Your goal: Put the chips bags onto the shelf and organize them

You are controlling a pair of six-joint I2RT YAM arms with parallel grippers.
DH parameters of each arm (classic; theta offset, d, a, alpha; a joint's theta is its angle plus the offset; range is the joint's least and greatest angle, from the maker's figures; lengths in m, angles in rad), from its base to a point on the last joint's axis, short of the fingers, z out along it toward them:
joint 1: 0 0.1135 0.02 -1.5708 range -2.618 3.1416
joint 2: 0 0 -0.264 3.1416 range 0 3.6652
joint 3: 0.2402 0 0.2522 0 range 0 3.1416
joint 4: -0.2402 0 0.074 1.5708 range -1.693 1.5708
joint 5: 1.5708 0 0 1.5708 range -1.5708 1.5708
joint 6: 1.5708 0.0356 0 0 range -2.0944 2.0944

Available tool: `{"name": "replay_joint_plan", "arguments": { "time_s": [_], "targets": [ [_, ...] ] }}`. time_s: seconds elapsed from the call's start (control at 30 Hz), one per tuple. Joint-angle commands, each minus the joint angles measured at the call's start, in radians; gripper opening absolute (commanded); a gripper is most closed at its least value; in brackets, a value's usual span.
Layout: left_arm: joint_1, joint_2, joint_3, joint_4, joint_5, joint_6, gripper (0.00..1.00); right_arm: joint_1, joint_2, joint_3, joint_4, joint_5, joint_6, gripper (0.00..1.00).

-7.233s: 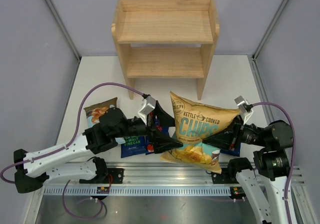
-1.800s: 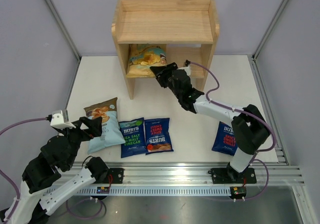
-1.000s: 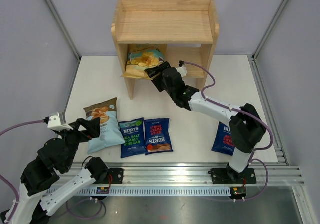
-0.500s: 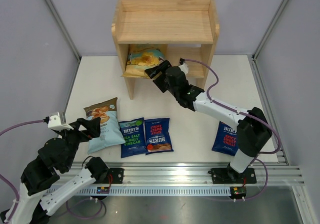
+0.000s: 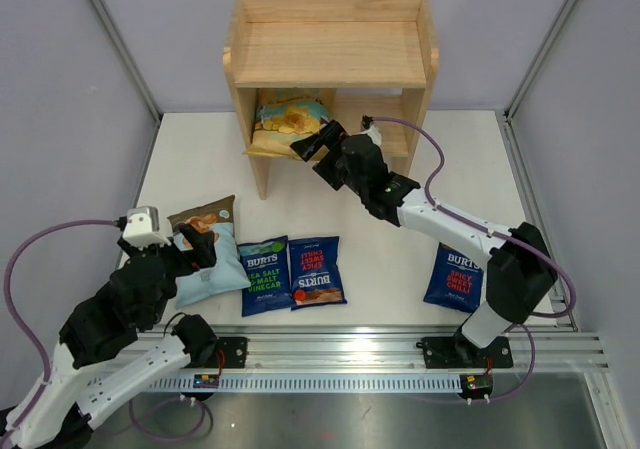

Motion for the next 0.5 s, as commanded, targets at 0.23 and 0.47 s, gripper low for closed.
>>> {"name": "replay_joint_plan", "arguments": {
  "time_s": [0.23, 0.47],
  "targets": [
    [0.057, 0.256, 0.059, -0.04, -0.08, -0.045, 0.99, -0.042, -0.165, -0.052, -0.014, -0.146, -0.154, 0.99],
    [0.081, 0.373, 0.091, -0.068, 0.026, -0.062, 0.99, -0.044, -0.289, -0.14, -0.054, -0.358, -0.313, 1.0]
  ]
}}
